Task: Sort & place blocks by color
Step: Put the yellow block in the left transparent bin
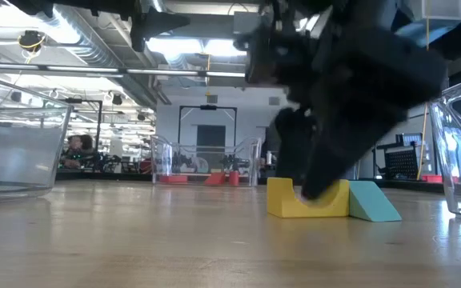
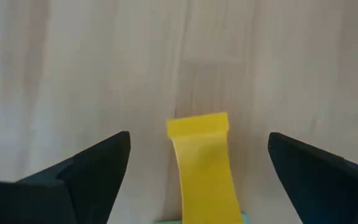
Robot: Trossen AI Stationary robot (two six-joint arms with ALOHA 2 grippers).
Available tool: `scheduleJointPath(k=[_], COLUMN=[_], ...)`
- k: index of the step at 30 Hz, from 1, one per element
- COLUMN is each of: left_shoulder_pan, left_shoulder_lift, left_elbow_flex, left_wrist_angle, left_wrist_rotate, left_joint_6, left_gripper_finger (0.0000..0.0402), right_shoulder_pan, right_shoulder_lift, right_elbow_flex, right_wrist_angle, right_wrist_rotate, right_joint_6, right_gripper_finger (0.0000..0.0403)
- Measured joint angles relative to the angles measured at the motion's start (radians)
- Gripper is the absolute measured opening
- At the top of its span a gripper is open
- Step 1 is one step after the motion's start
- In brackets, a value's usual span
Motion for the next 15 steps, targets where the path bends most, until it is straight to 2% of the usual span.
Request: scheduleJointPath(k=[10, 12, 15], left_shoulder_pan=[0.0, 0.0, 0.0], left_shoulder_lift=[0.0, 0.0, 0.0], left_elbow_flex=[0.0, 0.0, 0.0], left_wrist_angle=[0.0, -0.001, -0.001], left_wrist_rotate=[-0.019, -0.031, -0.036], left_joint_6=[0.0, 0.001, 0.001], left_gripper_finger=[0.0251, 0.0251, 0.0251], right_shoulder_pan=[0.001, 0.001, 0.0], right_shoulder_lift=[0.05, 0.051, 0.051], right_elbow_flex=[0.004, 0.004, 0.003], right_wrist_angle=[0.004, 0.002, 0.002], right_wrist_rotate=[0.018, 0.019, 0.025], right_joint_6=[-0.006, -0.009, -0.008], right_gripper_finger=[0.0375, 0.0359, 0.0311])
